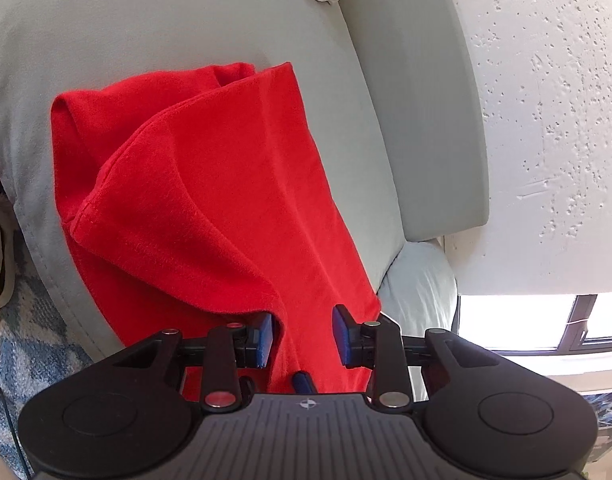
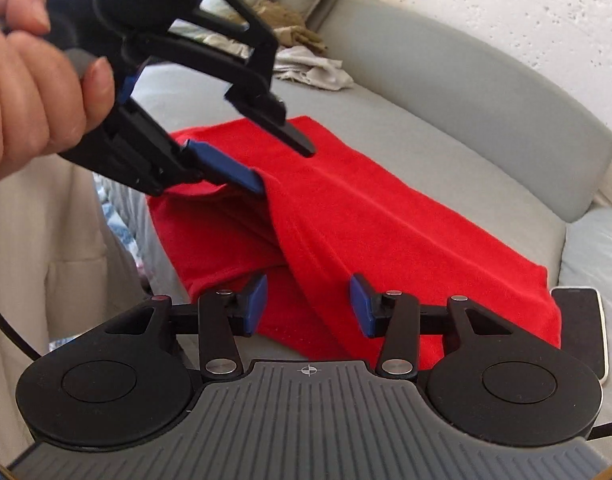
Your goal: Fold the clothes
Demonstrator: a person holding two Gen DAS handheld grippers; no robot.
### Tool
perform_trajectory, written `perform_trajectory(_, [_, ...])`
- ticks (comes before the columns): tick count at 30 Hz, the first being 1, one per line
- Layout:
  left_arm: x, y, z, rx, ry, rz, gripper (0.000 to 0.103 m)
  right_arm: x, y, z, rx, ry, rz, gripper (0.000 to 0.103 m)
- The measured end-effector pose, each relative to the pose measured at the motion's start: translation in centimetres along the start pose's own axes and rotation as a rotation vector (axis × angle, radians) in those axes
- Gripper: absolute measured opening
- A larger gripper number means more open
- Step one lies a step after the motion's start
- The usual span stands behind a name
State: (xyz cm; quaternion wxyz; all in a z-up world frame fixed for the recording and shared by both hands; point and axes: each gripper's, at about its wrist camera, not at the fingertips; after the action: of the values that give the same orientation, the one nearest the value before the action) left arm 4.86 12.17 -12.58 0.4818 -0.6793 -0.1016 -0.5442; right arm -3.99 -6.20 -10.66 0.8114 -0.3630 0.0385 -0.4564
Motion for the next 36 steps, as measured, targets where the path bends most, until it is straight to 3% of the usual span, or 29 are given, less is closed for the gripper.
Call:
perform_trajectory(3, [-0.4,-0.3,0.3,0.015,-0.004,0.014,0.029,-0.1,0.5,0.1,0.007,-0.031,-0.051,0.038])
perform_trajectory(6, [-0.6,-1.2,0.9,0.036,-0.007,0.018,0.029,1.4,-0.1,0.2,0.026,0.041,-0.044,0.001])
perform_trajectory(11, [-0.7,-4.3,1.5,0.102,-0.001,0.028,0.029,3.1,-1.0,-0.2,-0.040,0.142,0.125,0.001])
perform_trajectory(14, [-0.2,-8.0,1.3,0.219,0.036,0.060,0.029,3.9,-1.6,-0.6,-0.095,0.192,0.252,0.002])
perform_trajectory(17, [0.0,-11.3,1.5,0.339,0.086,0.133,0.034,4.7,-2.2,-1.0,-0.150,0.241,0.380,0.007])
perform_trajectory(18, [0.1,-11.4,1.8,0.342,0.125,0.175,0.036,4.9,-2.5,-1.3,-0.161,0.255,0.398,0.009])
perform_trajectory(20, [0.3,-10.9,2.9,0.305,0.207,0.265,0.040,5.3,-3.2,-1.9,-0.156,0.297,0.399,0.021])
perform_trajectory(21, [0.0,-10.3,3.4,0.267,0.226,0.279,0.040,5.6,-3.4,-2.2,-0.146,0.325,0.400,0.029])
perform_trajectory(22, [-0.3,-9.7,3.8,0.230,0.246,0.290,0.040,6.0,-3.6,-2.5,-0.133,0.356,0.401,0.031])
perform_trajectory(25, [-1.3,-8.0,3.8,0.154,0.303,0.281,0.038,6.8,-3.8,-3.0,-0.094,0.422,0.385,0.031])
perform_trajectory(29, [-1.7,-5.9,3.2,0.140,0.395,0.335,0.034,7.4,-3.7,-3.1,-0.063,0.449,0.339,0.031])
perform_trajectory(33, [-2.1,-5.1,3.1,0.117,0.421,0.350,0.033,8.2,-3.9,-3.3,-0.021,0.463,0.289,0.031])
perform_trajectory(34, [-2.1,-4.9,3.1,0.108,0.428,0.355,0.031,8.4,-3.8,-3.3,-0.009,0.468,0.276,0.031])
perform_trajectory(36, [-1.9,-4.7,3.2,0.078,0.442,0.356,0.008,8.8,-3.3,-3.3,0.001,0.487,0.256,0.031])
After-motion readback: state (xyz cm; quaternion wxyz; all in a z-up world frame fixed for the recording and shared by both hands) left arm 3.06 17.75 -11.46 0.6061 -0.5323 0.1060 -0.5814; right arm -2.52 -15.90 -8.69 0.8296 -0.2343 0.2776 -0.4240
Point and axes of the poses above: each gripper's, at about its wrist camera, not at the fingertips, and y roughly the way its jaws point, x to its right, z to its top, and after that the axes turned 3 degrees about x, right-handed
